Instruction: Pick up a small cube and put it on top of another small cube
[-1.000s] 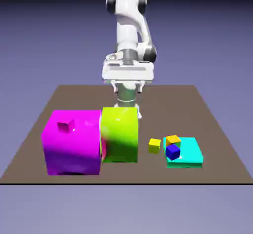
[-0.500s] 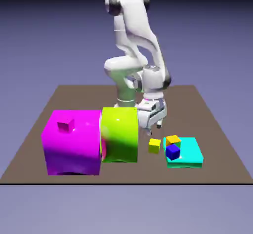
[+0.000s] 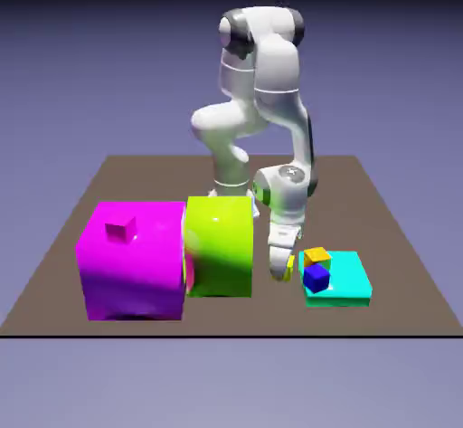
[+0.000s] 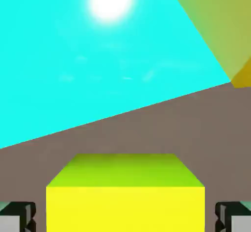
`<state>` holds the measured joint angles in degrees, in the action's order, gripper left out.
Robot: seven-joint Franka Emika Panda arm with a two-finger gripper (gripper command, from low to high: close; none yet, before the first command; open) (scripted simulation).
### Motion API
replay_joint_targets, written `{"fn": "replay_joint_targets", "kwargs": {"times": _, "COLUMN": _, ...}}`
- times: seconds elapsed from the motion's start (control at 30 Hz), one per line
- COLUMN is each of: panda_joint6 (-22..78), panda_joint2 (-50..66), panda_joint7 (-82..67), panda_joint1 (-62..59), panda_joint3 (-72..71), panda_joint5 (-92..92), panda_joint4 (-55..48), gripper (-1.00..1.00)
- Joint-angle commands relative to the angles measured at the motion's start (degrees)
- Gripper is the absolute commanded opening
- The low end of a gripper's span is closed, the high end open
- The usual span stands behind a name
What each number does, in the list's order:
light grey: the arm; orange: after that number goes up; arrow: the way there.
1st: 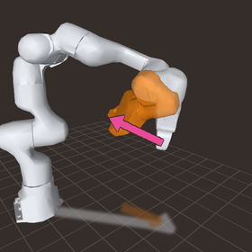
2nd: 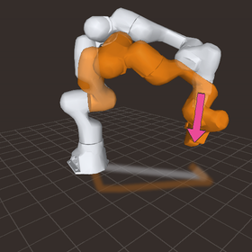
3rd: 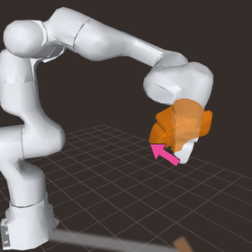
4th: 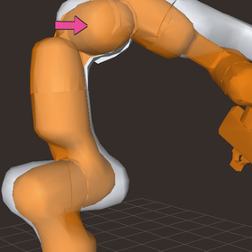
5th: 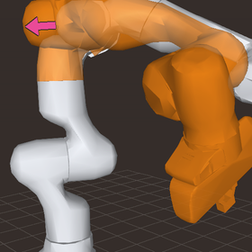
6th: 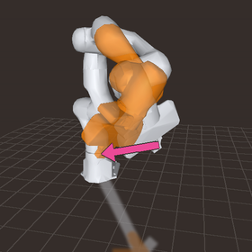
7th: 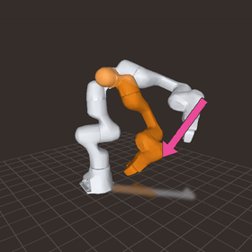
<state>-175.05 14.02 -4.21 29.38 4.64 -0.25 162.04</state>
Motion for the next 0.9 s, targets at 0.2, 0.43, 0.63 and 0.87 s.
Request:
{"fn": "replay_joint_targets", "kwargs": {"times": 0.2, "panda_joint6": 12.1, "panda_joint2": -14.5, "panda_joint7": 2.9, "panda_joint1": 3.2, "panda_joint3": 4.2, "panda_joint5": 4.2, "panda_joint4": 2.4, "gripper": -1.0}}
{"fn": "replay_joint_targets", "kwargs": {"times": 0.43, "panda_joint6": 22.0, "panda_joint2": -16.8, "panda_joint7": -1.7, "panda_joint1": -3.4, "panda_joint3": 0.8, "panda_joint5": 0.7, "panda_joint4": -5.9, "gripper": -1.0}}
{"fn": "replay_joint_targets", "kwargs": {"times": 0.63, "panda_joint6": 35.4, "panda_joint2": -18.6, "panda_joint7": -8.0, "panda_joint1": -6.6, "panda_joint3": 10.3, "panda_joint5": 0.9, "panda_joint4": -18.3, "gripper": -1.0}}
{"fn": "replay_joint_targets", "kwargs": {"times": 0.87, "panda_joint6": 49.5, "panda_joint2": -20.2, "panda_joint7": -14.4, "panda_joint1": -8.0, "panda_joint3": 24.9, "panda_joint5": 2.9, "panda_joint4": -31.5, "gripper": -1.0}}
